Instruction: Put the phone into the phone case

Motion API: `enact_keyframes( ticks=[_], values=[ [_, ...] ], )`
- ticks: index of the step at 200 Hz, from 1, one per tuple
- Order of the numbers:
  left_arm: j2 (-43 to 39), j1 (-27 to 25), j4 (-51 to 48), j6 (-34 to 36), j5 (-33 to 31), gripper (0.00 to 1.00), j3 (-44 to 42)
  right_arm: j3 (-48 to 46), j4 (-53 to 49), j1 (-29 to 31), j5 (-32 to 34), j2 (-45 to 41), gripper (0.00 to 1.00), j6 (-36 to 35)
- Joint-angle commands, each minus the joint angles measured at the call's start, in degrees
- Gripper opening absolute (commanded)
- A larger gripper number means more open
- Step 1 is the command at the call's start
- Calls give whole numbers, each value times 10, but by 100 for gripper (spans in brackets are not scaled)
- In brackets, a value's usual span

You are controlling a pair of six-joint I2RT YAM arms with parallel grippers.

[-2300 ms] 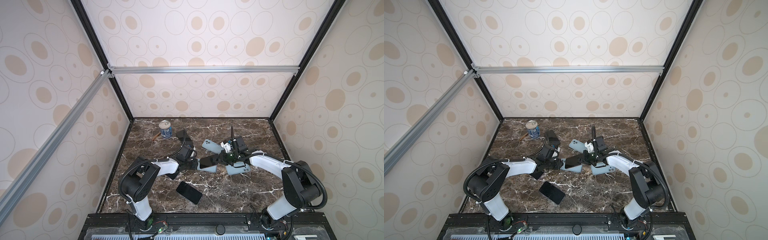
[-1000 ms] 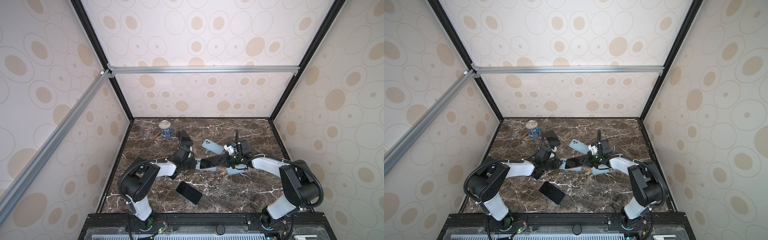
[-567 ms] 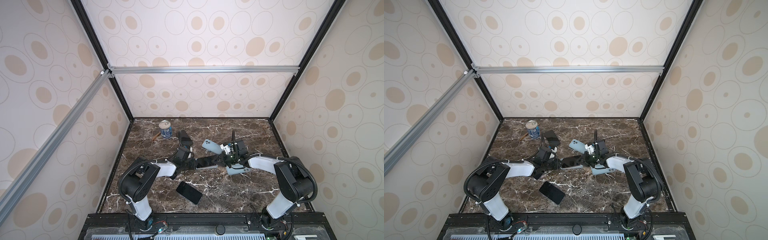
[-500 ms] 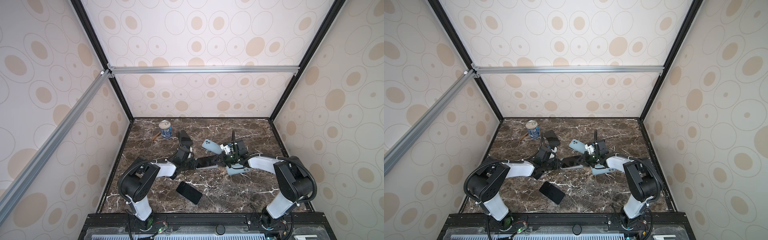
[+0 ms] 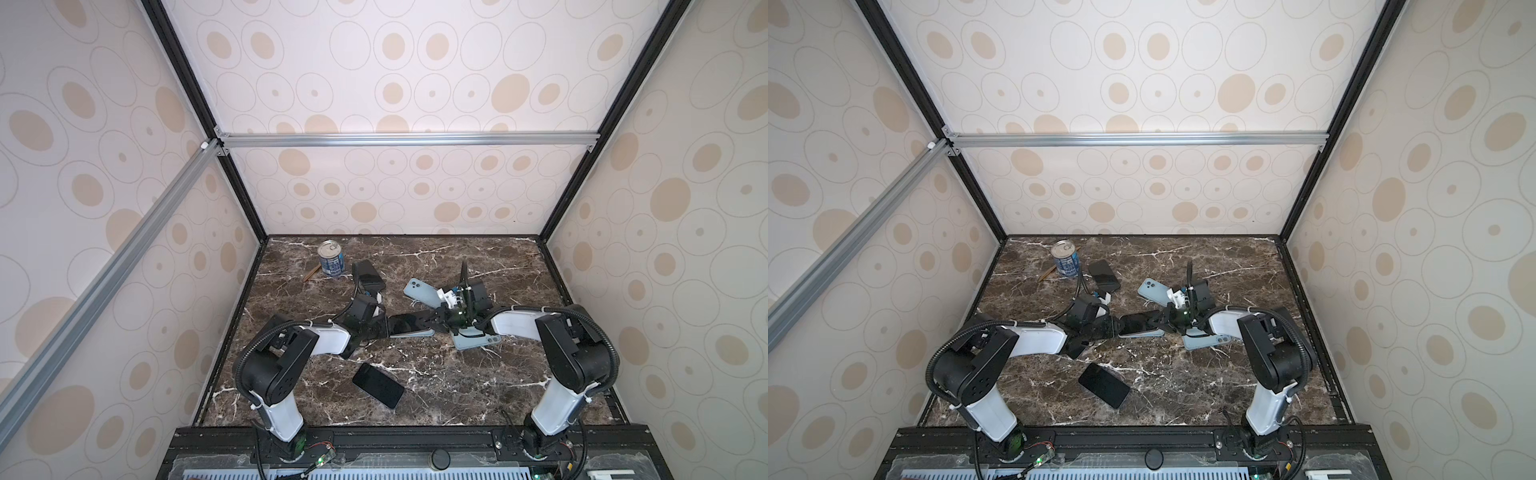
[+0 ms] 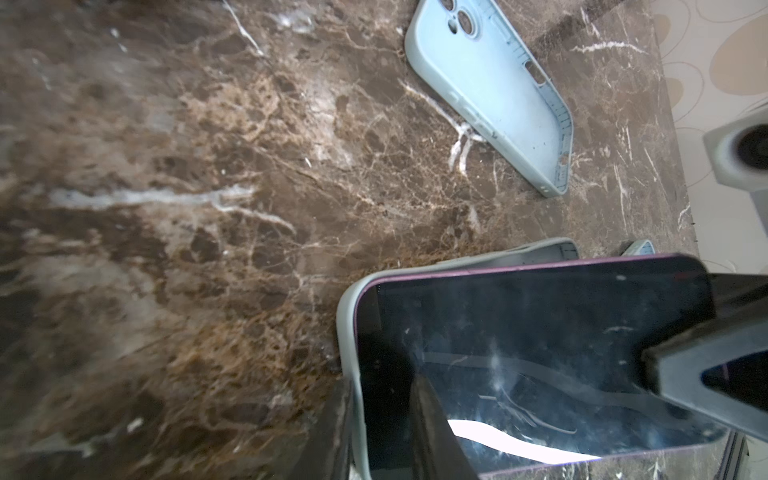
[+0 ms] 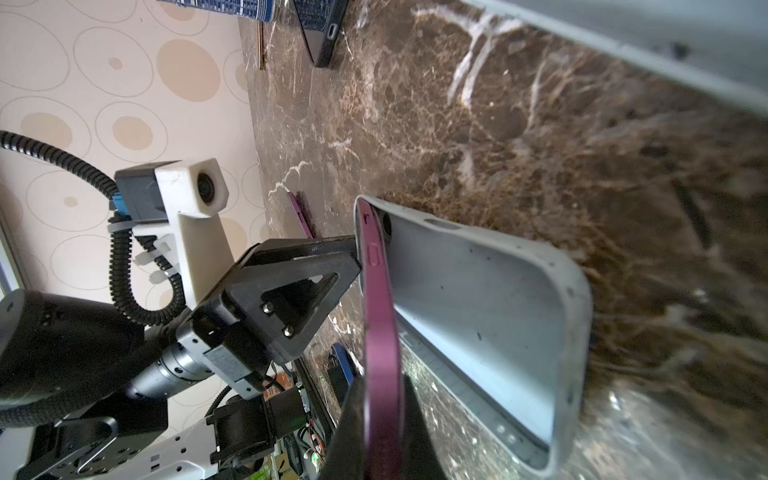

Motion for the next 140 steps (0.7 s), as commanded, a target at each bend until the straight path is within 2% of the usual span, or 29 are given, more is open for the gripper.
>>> enact_keyframes(
  ticks=[1,19,57,86,140],
  values=[
    [5,-22,10,-13,69,25,-10,-25,-61,28,63,55,0,2],
    [4,-22,5,-5,49,24,-14,-19,-77,28,71,61,0,-13],
    [0,-22,-49,41,-43,25,-17,-4,-134,28,110,65,0,-53],
    [2,-22,-47,51,-51,25,-26,18,-167,28,123,75,1,-76],
    [15,-22,-58,61,-63,25,-34,55,-215,28,149,68,12,-95]
  ],
)
